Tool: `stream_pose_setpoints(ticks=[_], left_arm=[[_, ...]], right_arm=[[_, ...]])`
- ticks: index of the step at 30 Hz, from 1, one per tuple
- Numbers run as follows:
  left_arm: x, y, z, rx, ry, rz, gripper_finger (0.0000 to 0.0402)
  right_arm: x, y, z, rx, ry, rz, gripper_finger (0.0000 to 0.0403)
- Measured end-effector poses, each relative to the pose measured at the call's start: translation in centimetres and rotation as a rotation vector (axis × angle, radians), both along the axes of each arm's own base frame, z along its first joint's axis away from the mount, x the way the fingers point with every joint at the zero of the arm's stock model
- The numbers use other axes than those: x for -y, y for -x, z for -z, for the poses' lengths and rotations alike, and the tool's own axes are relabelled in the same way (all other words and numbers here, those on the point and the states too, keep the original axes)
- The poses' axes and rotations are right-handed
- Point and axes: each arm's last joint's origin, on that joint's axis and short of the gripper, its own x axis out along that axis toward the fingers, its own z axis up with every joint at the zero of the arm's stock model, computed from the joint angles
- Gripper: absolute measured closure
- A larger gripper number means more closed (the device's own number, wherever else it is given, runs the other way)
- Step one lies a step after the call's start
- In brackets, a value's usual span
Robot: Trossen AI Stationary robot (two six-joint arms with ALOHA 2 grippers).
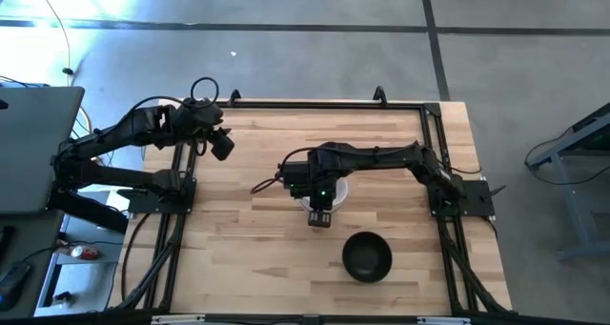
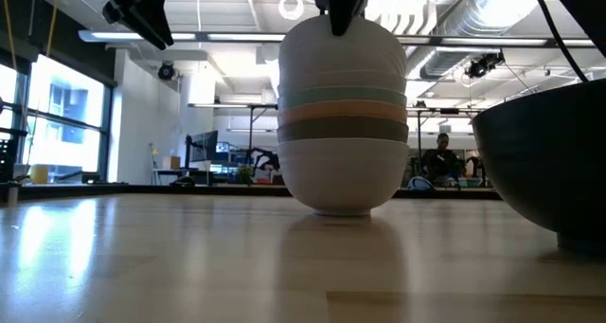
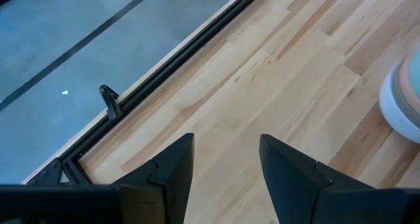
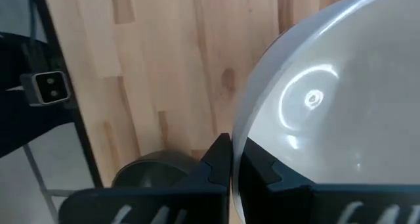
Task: Nest bowls inside each other
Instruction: Stack the white bowl on the white bowl
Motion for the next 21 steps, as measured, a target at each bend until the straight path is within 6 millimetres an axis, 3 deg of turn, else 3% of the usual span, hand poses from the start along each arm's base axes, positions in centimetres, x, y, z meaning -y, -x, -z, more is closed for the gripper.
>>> stream_pose_setpoints(ticks=[13, 21], left_arm=[[0.1, -0.1, 0.0, 0.010, 0.021, 0.019, 0.0238], [0.1, -0.1, 0.0, 0.015, 0.032, 0.028, 0.0238]], right_arm=[[0.2, -0.7, 1.5, -0.027, 0.132, 0.048, 0.0403], [0.3, -0.7, 2.6, -0.075, 0.122, 0.051, 0.0403]])
